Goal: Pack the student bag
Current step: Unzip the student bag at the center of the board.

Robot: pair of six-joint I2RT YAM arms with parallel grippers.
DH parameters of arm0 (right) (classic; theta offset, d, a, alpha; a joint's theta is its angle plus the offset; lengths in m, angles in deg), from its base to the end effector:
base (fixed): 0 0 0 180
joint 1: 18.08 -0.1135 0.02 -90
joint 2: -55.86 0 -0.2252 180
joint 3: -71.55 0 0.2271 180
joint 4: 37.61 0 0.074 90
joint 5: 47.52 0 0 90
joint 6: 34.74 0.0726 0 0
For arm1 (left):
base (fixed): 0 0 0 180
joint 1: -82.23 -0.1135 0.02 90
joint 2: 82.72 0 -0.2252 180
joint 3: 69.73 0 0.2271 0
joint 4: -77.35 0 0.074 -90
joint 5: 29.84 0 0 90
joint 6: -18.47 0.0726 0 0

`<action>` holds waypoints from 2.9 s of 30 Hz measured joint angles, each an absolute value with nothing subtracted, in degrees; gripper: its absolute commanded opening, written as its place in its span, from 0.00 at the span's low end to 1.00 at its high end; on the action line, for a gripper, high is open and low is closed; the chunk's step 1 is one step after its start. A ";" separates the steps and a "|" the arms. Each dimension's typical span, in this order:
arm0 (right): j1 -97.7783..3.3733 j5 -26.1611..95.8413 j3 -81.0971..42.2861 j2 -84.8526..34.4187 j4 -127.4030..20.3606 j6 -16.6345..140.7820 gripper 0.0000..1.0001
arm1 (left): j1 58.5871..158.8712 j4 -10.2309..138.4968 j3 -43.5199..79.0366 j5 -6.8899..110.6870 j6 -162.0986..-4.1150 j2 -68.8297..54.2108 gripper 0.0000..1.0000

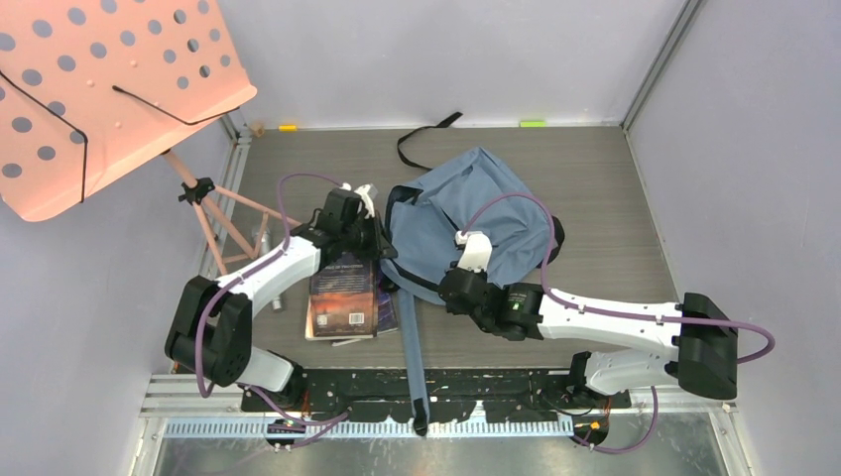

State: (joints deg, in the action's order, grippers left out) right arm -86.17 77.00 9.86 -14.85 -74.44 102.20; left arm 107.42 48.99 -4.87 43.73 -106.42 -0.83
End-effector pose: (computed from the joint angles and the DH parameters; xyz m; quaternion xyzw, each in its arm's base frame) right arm 0.1363 0.2287 0.1944 -0.0528 0.8904 0.1551 0.4247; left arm 0.2684 -0.1489 0.1677 -0.0234 0.9170 -0.3025 0.2590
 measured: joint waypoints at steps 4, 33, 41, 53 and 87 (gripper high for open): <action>-86.21 78.34 9.92 -14.85 -75.95 103.22 0.01 | 106.83 47.79 -3.74 41.85 -103.95 -0.74 0.13; -86.21 79.82 11.65 -9.41 -79.93 105.15 0.00 | 127.33 73.47 -20.28 39.69 -68.74 -18.45 0.74; -86.21 79.65 12.31 -9.00 -79.62 106.20 0.01 | 131.94 78.11 -20.26 40.65 -60.78 -12.74 0.74; -86.21 79.67 12.85 -8.36 -79.43 106.46 0.01 | 132.29 79.57 -20.22 43.91 -60.46 -6.03 0.30; -70.50 71.98 8.88 -24.32 -87.84 103.71 0.00 | 137.36 77.62 -27.97 54.75 -72.24 -16.76 0.00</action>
